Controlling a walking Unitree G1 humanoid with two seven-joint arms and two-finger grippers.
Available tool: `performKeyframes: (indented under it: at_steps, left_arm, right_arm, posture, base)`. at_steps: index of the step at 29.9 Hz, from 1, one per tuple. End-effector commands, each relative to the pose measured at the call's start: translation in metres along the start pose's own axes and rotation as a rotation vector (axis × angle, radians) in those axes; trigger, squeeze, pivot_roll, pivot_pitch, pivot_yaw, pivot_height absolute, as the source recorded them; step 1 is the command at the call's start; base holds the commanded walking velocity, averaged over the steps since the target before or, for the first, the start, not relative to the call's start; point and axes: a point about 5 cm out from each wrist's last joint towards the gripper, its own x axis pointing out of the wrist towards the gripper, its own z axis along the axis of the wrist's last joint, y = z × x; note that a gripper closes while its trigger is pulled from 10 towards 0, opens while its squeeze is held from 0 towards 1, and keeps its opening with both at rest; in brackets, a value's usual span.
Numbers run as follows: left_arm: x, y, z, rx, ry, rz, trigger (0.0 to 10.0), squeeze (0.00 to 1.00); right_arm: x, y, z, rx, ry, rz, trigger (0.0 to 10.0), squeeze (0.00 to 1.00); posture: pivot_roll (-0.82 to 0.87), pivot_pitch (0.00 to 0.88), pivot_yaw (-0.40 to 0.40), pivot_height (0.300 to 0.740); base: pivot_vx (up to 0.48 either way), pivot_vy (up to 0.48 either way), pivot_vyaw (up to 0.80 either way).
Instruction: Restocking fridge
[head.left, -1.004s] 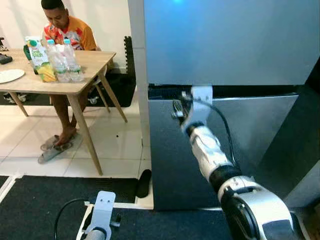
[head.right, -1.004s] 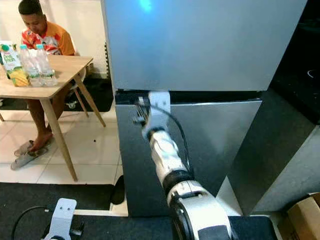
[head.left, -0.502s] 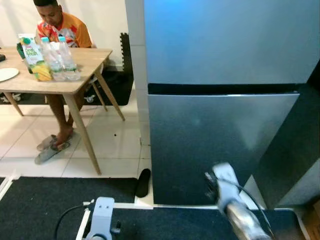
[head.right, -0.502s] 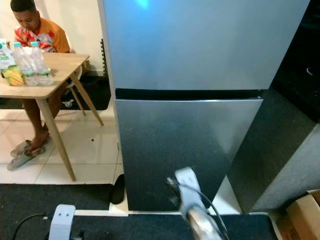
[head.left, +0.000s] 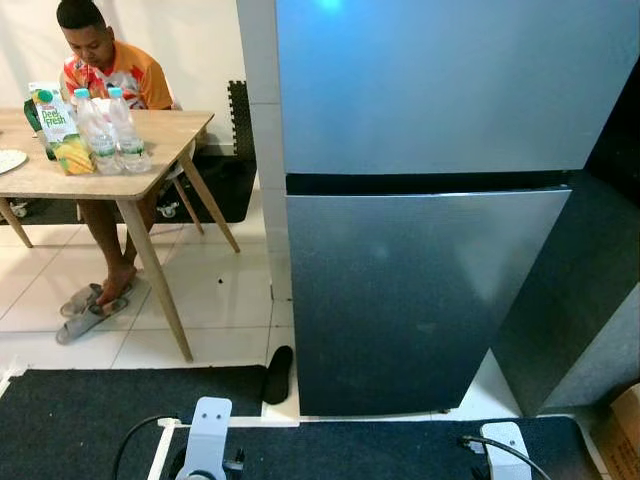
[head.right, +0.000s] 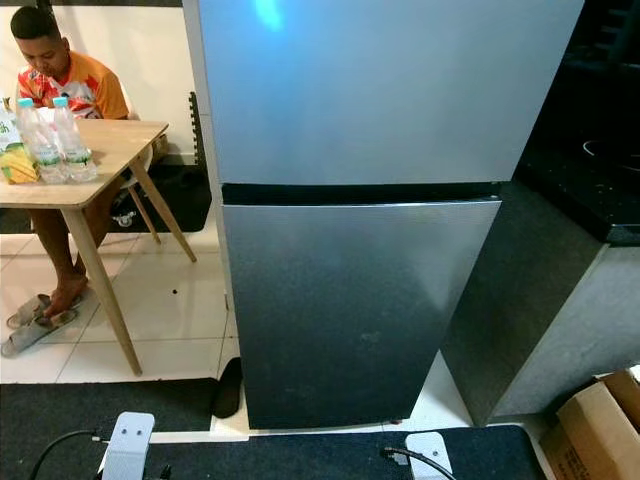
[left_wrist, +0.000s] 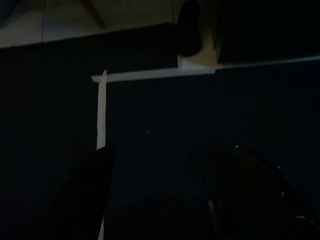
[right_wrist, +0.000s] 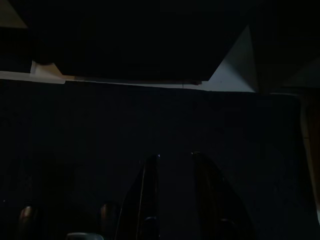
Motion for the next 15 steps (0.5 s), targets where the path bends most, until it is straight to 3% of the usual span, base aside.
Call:
performKeyframes:
  at_steps: [1, 8, 15]
  left_arm:
    - [-0.0020, -0.0029, -0.0123, 0.018, 0.057, -0.004, 10.0, 0.00]
    - [-0.0021, -0.0029, -0.0127, -0.003, 0.060, -0.005, 10.0, 0.00]
    - [-0.0024, 0.0011, -0.0140, -0.004, 0.067, -0.006, 10.0, 0.00]
  right_arm:
    - [-0.0023, -0.0021, -0.0096, -0.008, 0.040, -0.002, 10.0, 0.00]
    - [-0.0016, -0.0013, -0.0074, -0.016, 0.042, 0.007, 10.0, 0.00]
    - [-0.0012, 0.0039, -0.0078, -0.072, 0.051, 0.044, 10.0, 0.00]
  posture:
    - [-0.07, 0.074, -0.003, 0.740]
    - [-0.06, 0.069, 0.000, 0.740]
    - [-0.06, 0.074, 0.005, 0.740]
  base:
    - [0.000, 0.000, 0.00]
    - [0.000, 0.000, 0.00]
    - [0.000, 0.000, 0.71]
